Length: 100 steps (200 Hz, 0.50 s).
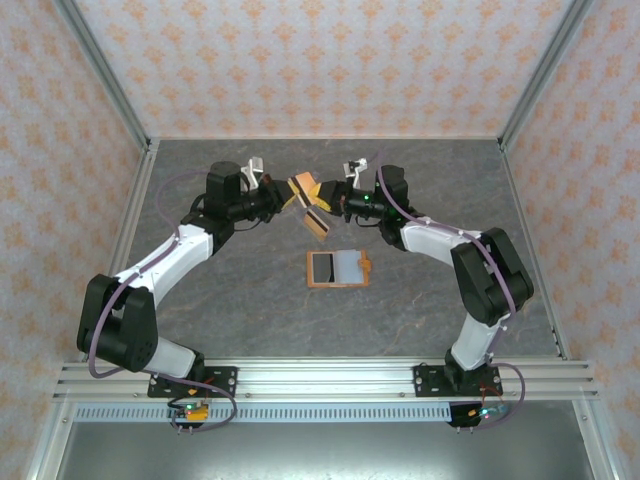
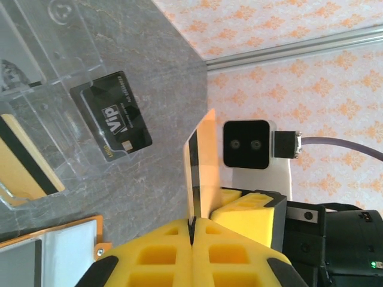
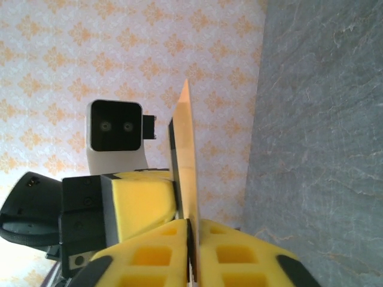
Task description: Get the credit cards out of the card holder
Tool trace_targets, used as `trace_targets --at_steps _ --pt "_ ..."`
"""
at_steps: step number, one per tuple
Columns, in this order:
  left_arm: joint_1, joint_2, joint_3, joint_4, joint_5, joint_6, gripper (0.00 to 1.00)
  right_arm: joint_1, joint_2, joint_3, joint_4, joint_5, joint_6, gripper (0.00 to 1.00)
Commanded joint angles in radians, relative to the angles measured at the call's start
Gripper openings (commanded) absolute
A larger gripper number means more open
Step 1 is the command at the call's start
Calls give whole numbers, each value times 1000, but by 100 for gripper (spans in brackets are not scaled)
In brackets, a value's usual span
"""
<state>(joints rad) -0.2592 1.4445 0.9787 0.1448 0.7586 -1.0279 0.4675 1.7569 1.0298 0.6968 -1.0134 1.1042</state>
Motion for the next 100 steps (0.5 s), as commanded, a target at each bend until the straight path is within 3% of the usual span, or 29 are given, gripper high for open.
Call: trace_targets --at_steps 1,54,75,100 --pt "10 -29 -5 -97 -36 51 23 -9 -36 20 -74 32 -116 5" --pt "9 -51 16 -475 -343 251 80 4 -116 89 -625 269 -722 0" --pt "12 -52 8 -537 -443 279 93 30 -101 124 -720 384 -902 0" --pt "14 -48 1 -566 -499 297 100 70 -47 186 -799 492 -1049 0"
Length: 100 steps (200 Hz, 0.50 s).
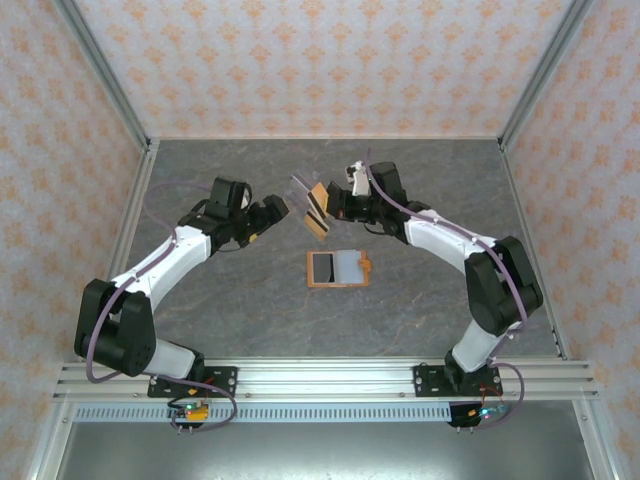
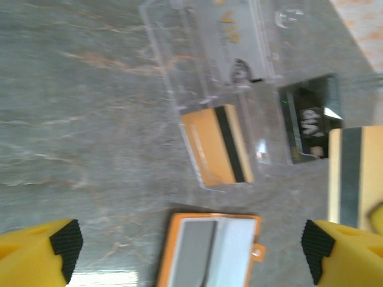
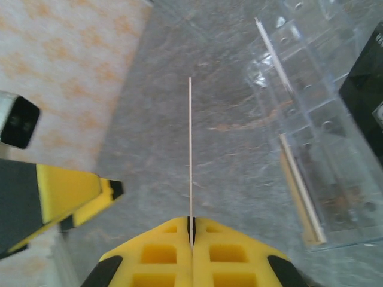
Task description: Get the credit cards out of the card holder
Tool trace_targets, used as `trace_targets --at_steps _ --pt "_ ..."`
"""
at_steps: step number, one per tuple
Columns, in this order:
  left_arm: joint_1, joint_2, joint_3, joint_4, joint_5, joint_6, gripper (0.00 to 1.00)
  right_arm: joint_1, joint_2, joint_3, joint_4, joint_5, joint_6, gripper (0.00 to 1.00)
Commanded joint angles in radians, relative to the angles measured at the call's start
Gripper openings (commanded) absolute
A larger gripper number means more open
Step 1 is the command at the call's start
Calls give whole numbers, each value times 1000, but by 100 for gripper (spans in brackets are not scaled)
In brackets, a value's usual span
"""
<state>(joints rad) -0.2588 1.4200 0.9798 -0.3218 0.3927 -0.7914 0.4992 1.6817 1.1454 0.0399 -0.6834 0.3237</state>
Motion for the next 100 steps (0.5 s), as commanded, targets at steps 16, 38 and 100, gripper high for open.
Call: trace_targets --at_steps 16,38,100 --pt "15 -19 0 -114 -151 66 100 73 56 109 -170 241 -337 0" --pt "25 -13 -8 -116 -141 52 100 108 103 142 -170 311 -384 0" --pt "50 0 -24 -116 -112 38 100 142 195 167 -156 440 -467 0"
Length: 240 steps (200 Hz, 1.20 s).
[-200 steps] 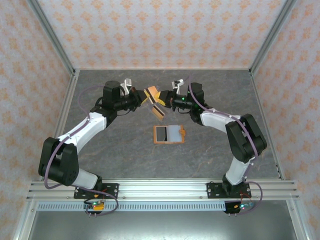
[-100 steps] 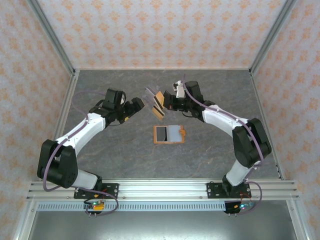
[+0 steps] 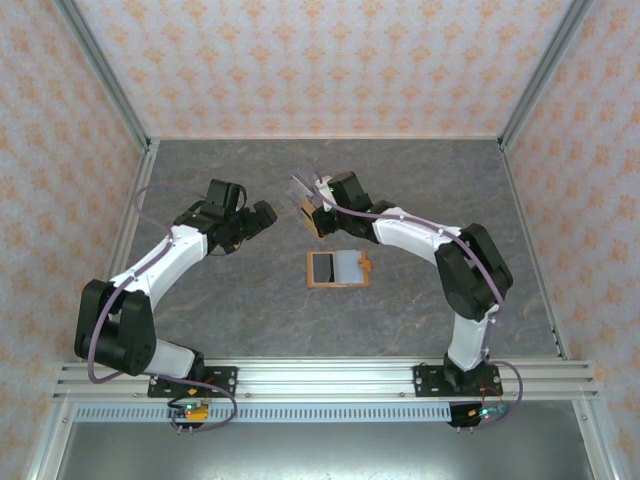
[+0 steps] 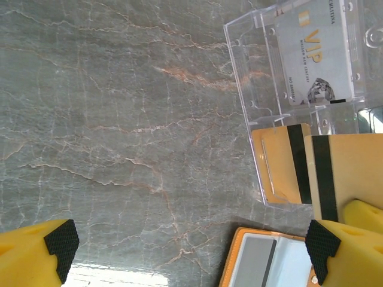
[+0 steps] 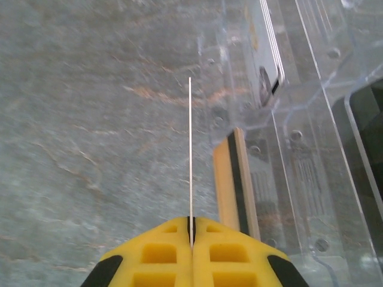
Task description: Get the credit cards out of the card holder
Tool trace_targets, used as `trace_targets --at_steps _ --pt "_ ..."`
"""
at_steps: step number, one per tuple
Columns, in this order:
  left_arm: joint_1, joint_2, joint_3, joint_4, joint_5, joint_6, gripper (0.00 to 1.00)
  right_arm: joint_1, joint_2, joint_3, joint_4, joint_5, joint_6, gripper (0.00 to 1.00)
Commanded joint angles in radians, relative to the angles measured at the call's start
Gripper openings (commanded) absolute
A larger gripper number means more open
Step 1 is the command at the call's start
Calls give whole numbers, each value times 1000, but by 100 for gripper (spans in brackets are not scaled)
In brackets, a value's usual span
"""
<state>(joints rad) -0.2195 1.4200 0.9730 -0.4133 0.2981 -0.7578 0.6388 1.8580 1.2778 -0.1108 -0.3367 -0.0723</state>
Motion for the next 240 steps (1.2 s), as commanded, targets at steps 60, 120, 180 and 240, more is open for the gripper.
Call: trace_targets --at_steps 60,120,180,240 --pt "12 18 -19 -6 22 -2 100 4 63 53 -13 113 -113 0" --pt "10 19 -20 -1 35 0 100 4 88 59 -15 116 -153 1" --pt "12 24 -14 1 45 3 100 4 96 41 -4 131 -166 2" --pt "11 22 -11 2 57 5 100 8 110 60 -5 158 -171 22"
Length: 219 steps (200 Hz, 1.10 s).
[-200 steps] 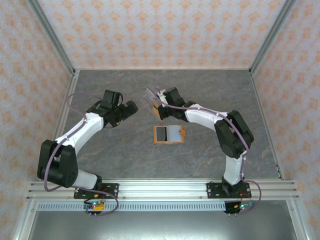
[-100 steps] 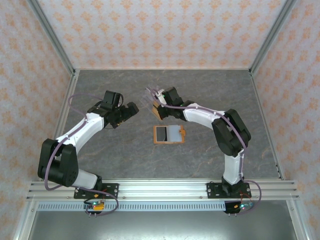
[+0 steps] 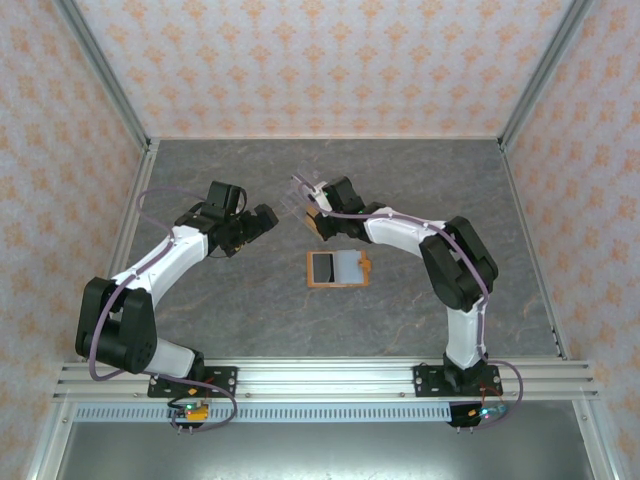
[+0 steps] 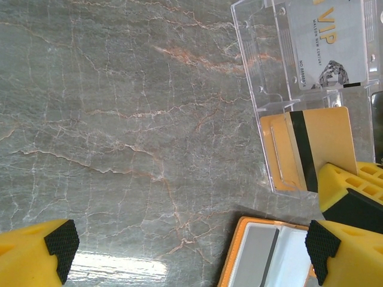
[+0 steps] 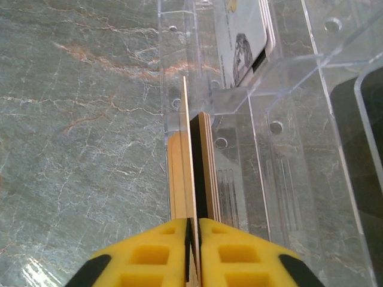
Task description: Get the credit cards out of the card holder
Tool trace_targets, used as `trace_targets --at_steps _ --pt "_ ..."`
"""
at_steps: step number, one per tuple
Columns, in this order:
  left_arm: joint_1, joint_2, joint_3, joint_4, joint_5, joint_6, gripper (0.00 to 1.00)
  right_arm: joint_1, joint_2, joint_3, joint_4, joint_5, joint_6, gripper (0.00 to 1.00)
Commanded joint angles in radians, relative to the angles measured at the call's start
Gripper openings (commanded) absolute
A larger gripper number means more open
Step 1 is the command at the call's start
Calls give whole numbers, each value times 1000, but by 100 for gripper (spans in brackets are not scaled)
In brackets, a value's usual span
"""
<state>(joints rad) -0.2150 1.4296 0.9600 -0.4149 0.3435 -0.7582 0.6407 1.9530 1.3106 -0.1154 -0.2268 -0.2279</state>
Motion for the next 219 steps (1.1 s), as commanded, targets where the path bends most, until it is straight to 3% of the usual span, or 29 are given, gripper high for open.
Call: trace_targets --at_steps 1,83,121,168,219 --pt "6 13 2 3 11 5 100 6 14 27 -1 49 -16 22" --pt "6 11 8 -4 19 11 100 6 -151 -17 -28 32 100 35" --pt "5 10 -4 0 37 20 100 5 -285 -111 -70 3 277 40" --pt "-40 15 -26 11 48 22 100 5 -412 -290 -71 -137 581 45" --pt "-148 79 0 42 57 -13 100 5 -348 -376 7 -238 842 36"
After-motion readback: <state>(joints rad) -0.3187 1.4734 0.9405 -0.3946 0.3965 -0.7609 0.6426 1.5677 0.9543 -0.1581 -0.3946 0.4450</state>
